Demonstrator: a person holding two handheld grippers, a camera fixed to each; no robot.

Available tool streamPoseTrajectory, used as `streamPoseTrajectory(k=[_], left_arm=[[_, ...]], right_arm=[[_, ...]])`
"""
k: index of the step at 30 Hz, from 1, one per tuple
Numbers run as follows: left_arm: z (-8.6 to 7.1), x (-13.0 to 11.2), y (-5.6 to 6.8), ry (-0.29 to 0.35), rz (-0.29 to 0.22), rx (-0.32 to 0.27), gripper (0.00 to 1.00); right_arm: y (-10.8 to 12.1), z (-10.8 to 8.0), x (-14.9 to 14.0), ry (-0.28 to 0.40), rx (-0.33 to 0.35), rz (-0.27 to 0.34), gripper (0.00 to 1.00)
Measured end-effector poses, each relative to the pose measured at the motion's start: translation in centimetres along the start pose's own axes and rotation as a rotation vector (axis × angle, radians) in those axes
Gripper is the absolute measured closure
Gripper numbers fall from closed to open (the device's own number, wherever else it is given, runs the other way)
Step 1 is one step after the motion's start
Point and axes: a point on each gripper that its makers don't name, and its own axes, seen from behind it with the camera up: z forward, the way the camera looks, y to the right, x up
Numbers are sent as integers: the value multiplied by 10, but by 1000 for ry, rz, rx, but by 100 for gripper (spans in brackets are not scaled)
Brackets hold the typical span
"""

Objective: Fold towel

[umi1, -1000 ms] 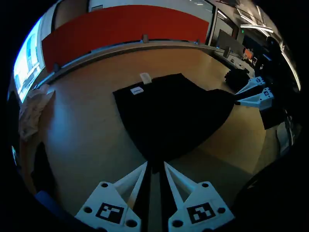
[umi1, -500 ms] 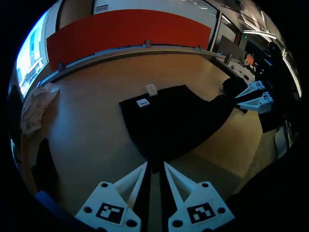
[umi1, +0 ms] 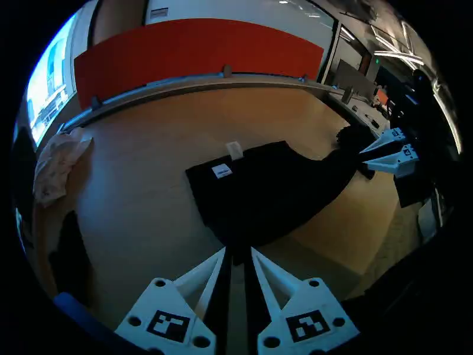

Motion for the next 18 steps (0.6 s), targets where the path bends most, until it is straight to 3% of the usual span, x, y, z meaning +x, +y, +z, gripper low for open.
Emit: streamPoseTrajectory(k=[18], left_arm=[[-12, -2, 3, -10, -10, -11, 86]], right_arm=[[-14, -12, 0, -14, 28, -1, 82]])
